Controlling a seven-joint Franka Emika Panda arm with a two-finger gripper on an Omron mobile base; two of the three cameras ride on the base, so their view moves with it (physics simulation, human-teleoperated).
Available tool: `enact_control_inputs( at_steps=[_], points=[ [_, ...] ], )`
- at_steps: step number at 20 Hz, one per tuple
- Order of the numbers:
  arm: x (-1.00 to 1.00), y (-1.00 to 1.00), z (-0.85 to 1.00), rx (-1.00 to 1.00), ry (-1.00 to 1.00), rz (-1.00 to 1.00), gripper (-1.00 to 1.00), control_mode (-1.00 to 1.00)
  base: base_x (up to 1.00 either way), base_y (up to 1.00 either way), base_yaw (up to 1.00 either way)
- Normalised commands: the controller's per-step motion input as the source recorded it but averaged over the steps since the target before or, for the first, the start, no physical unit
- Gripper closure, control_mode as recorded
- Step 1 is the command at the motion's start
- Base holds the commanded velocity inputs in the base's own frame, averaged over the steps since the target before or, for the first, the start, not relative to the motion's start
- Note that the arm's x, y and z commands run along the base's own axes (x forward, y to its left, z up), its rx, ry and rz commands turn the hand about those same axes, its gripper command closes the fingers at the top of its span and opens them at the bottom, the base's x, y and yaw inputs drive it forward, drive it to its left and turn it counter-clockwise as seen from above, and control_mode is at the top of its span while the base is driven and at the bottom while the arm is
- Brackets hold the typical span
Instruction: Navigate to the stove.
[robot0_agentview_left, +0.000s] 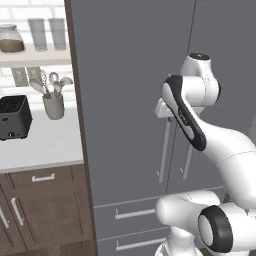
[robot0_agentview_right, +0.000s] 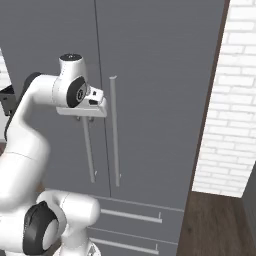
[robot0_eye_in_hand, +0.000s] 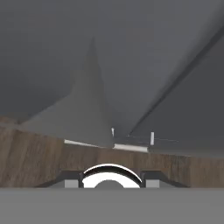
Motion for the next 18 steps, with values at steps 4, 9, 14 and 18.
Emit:
enact_control_inputs(
  at_steps=[4,9,14,18],
  points=[
    [-0.72,0.0,0.0,0.0,-0.11,0.0,-1.0,-1.0,0.0,0.0,0.0],
    [-1.0,0.01,0.0,-0.04,-0.22,0.0,-1.0,-1.0,0.0,0.0,0.0],
    [-0.96,0.0,0.0,0.0,-0.2,0.0,-1.0,-1.0,0.0,0.0,0.0],
    [-0.54,0.0,0.13,0.0,-0.23,0.0,-1.0,-1.0,0.0,0.0,0.0]
  ],
)
